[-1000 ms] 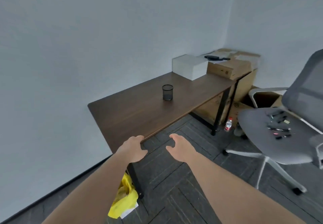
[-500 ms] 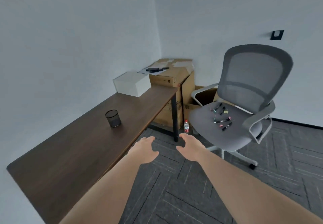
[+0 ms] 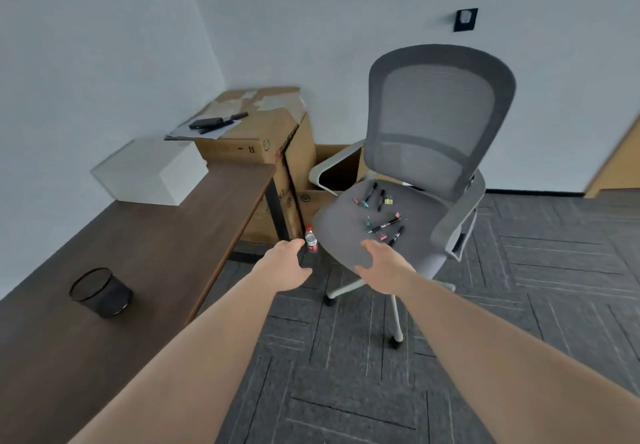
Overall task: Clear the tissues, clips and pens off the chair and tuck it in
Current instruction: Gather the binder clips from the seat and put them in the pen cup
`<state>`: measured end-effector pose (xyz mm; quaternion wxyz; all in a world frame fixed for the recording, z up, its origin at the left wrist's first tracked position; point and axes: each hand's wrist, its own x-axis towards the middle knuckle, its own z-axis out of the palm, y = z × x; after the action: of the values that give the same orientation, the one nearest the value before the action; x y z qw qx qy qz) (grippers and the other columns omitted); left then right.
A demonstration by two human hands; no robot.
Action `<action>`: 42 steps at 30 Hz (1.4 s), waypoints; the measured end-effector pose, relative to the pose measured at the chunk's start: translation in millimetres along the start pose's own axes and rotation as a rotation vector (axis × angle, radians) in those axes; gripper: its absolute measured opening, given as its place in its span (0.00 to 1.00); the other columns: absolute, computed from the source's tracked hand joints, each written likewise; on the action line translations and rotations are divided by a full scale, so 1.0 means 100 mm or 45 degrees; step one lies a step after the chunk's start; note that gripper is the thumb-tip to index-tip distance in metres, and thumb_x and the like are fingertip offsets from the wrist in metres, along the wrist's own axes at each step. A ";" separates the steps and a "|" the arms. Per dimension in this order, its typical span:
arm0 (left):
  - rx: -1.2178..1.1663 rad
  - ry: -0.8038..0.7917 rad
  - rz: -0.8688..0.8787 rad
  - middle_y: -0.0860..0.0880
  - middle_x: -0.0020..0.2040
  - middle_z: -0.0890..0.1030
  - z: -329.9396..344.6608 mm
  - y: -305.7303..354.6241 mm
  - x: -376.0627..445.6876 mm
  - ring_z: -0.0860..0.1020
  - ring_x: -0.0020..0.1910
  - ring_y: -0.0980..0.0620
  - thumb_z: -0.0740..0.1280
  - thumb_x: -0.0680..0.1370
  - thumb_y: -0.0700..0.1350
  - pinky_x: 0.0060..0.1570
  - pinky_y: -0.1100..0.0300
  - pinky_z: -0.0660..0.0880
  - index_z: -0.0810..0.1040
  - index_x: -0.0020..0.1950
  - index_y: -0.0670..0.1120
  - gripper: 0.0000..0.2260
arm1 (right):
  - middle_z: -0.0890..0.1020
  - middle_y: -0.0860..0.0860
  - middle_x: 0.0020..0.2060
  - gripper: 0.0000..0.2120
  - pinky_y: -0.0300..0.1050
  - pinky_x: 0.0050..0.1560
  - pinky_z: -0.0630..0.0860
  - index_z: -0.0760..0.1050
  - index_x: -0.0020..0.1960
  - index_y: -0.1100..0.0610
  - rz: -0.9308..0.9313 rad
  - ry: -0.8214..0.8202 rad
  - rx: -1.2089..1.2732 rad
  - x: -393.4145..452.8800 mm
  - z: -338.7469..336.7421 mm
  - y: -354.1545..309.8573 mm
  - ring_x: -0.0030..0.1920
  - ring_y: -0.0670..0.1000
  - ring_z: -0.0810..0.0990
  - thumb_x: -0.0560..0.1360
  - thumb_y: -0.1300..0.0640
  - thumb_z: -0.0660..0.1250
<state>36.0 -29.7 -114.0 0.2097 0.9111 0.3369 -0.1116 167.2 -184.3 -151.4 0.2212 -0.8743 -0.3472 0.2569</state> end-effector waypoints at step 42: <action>0.183 -0.641 0.233 0.46 0.75 0.63 1.13 0.76 5.55 0.66 0.72 0.43 0.65 0.76 0.53 0.68 0.48 0.67 0.57 0.76 0.51 0.31 | 0.73 0.54 0.63 0.26 0.50 0.57 0.75 0.60 0.73 0.50 0.775 -0.175 0.178 4.33 -0.04 2.18 0.60 0.59 0.75 0.76 0.50 0.61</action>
<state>494.8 181.6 -382.3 0.2310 0.8938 0.1817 -0.3388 548.6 -17.7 -399.6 0.1698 -0.9013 -0.0655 0.3931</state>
